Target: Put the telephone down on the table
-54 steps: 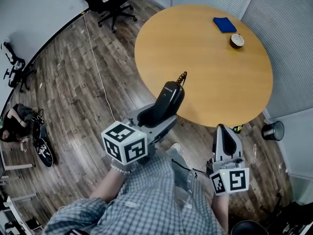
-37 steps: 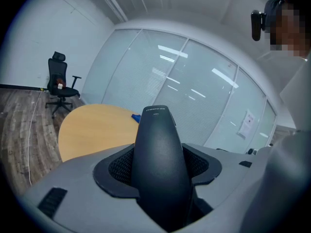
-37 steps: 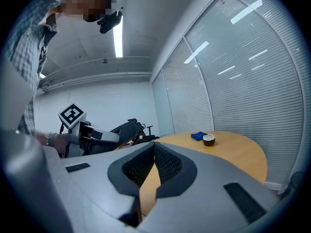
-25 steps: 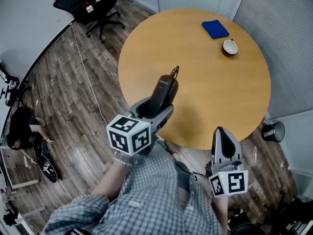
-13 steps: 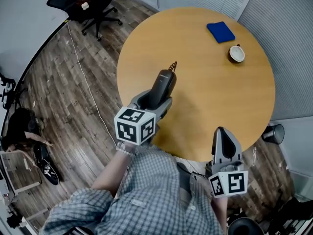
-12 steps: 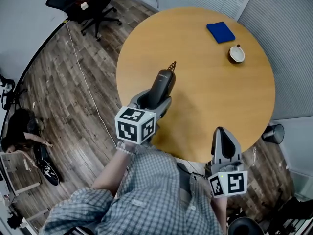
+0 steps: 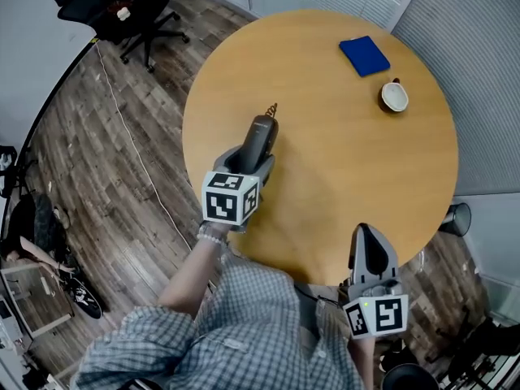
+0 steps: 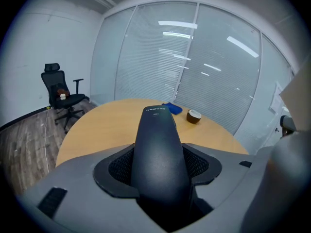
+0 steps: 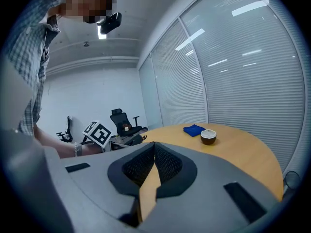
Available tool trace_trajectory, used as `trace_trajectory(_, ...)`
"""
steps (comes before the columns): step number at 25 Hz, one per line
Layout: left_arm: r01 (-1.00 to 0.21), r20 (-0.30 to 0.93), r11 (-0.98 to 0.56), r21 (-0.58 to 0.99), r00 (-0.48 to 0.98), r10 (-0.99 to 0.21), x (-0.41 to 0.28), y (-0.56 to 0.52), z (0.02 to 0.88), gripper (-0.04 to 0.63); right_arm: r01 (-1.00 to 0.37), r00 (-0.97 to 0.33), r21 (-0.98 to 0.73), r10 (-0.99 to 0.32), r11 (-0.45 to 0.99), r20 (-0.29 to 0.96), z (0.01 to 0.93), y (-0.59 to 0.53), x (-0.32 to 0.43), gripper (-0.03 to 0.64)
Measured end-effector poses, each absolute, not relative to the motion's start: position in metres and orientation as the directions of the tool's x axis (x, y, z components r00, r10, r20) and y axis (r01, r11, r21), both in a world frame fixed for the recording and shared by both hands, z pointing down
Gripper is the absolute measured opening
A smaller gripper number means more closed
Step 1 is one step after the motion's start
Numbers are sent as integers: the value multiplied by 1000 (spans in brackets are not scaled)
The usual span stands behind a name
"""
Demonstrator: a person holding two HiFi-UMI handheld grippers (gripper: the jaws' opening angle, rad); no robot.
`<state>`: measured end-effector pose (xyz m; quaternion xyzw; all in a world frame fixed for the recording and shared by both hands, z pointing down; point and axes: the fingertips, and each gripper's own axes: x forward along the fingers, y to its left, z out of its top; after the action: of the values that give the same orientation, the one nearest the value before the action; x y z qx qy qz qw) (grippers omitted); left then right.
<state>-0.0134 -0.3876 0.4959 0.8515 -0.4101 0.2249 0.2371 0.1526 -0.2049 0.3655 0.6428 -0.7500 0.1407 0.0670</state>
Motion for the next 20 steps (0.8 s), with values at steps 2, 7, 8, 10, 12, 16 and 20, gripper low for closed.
trace_trajectory(2, -813, 597, -547, 200, 544, -590, -15, -402, 508, 279, -984, -155, -128, -943, 122, 293, 369, -209, 153, 11)
trace_trajectory(7, -838, 633, -520, 168, 496, -595, -18, -435, 533, 279, -987, -127, -137, -940, 87, 316, 377, -218, 156, 11)
trace_trajectory(8, -841, 639, -517, 157, 486, -596, -18, -439, 538, 279, -987, -122, -139, -939, 81, 321, 379, -217, 157, 11)
trace_trajectory(10, -845, 655, -518, 134, 468, -593, -16, -447, 547, 279, -988, -114, -141, -937, 70, 330, 382, -218, 159, 11)
trace_trajectory(12, -848, 674, -517, 113, 448, -587, -14, -454, 556, 279, -988, -104, -142, -936, 59, 337, 384, -218, 160, 11)
trace_trajectory(16, -858, 712, -513, 43, 386, -586, -15, -463, 574, 279, -989, -89, -143, -934, 41, 345, 387, -219, 162, 10)
trace_trajectory(20, -849, 733, -528, -37, 336, -592, -12, -466, 582, 281, -989, -77, -148, -934, 27, 348, 388, -216, 162, 11)
